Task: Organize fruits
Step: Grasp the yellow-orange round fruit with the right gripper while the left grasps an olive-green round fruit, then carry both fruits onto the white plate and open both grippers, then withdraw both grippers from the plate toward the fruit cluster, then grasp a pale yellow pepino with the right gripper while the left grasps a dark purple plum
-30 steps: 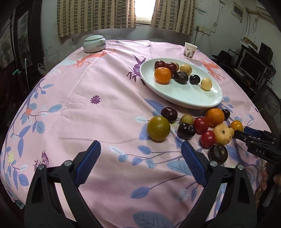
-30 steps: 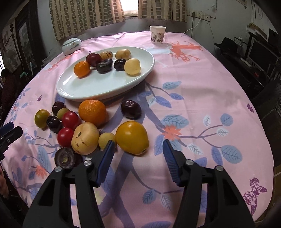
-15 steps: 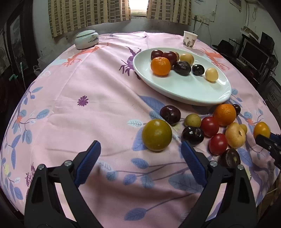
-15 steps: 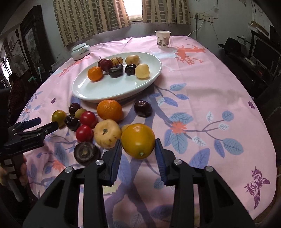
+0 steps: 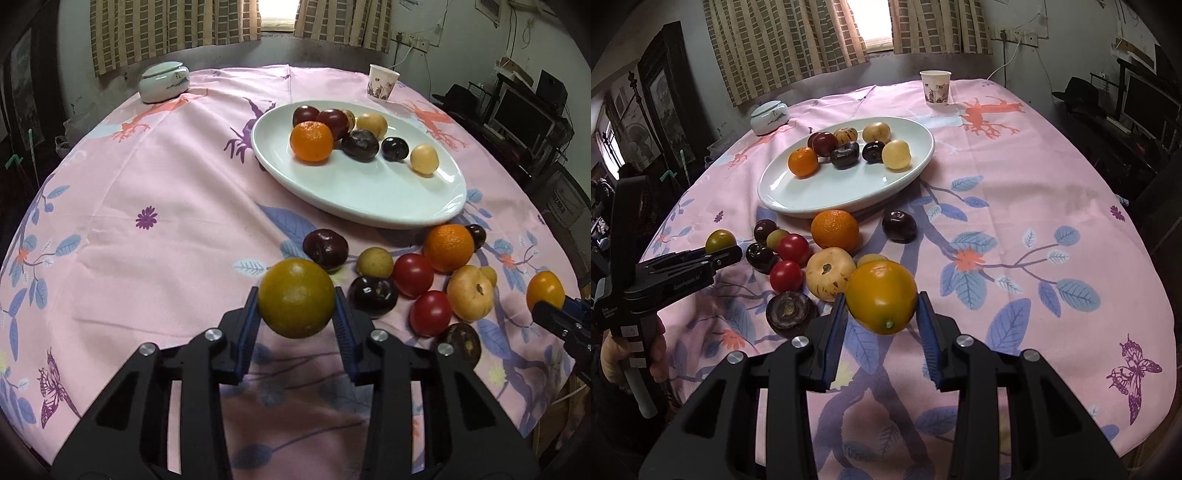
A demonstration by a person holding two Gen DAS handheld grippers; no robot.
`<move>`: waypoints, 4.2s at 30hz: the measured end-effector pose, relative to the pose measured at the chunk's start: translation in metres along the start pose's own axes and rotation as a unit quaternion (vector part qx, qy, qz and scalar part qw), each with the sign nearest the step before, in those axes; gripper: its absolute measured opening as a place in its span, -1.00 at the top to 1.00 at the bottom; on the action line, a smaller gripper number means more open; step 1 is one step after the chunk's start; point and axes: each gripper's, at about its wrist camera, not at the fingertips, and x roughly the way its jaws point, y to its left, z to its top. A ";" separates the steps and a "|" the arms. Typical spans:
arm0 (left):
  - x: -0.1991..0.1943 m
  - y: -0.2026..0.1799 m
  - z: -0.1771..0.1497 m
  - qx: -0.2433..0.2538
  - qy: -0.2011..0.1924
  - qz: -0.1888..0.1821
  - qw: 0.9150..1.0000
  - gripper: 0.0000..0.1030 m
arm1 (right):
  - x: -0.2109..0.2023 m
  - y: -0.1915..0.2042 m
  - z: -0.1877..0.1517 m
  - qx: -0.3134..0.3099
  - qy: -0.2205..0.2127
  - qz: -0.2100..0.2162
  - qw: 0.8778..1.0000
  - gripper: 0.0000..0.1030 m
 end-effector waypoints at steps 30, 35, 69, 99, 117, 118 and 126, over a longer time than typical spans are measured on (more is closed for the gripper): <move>-0.049 -0.020 -0.004 0.026 -0.033 -0.028 0.999 0.26 | -0.007 0.024 0.005 -0.017 -0.012 0.025 0.999 0.26; -0.046 -0.020 0.014 0.035 -0.037 -0.030 0.998 0.26 | -0.001 0.028 0.020 -0.029 -0.013 0.027 0.999 0.26; 0.008 -0.033 0.156 0.055 -0.057 -0.007 0.997 -0.75 | 0.092 0.015 0.171 -0.124 0.001 -0.052 0.991 -0.25; -0.057 0.002 -0.024 0.005 -0.048 0.035 0.998 -0.83 | -0.006 0.030 -0.003 -0.047 0.011 0.001 0.999 -0.25; -0.017 -0.004 -0.015 0.029 -0.019 0.037 0.999 -0.83 | 0.068 0.035 0.019 -0.012 0.046 0.040 0.998 0.17; -0.013 -0.008 -0.015 0.034 -0.017 0.037 0.999 -0.83 | 0.062 0.034 0.017 -0.009 0.045 0.042 0.998 0.17; 0.015 -0.028 -0.008 0.044 0.000 0.028 0.999 -0.73 | 0.019 0.011 0.002 0.008 0.023 0.036 0.999 0.17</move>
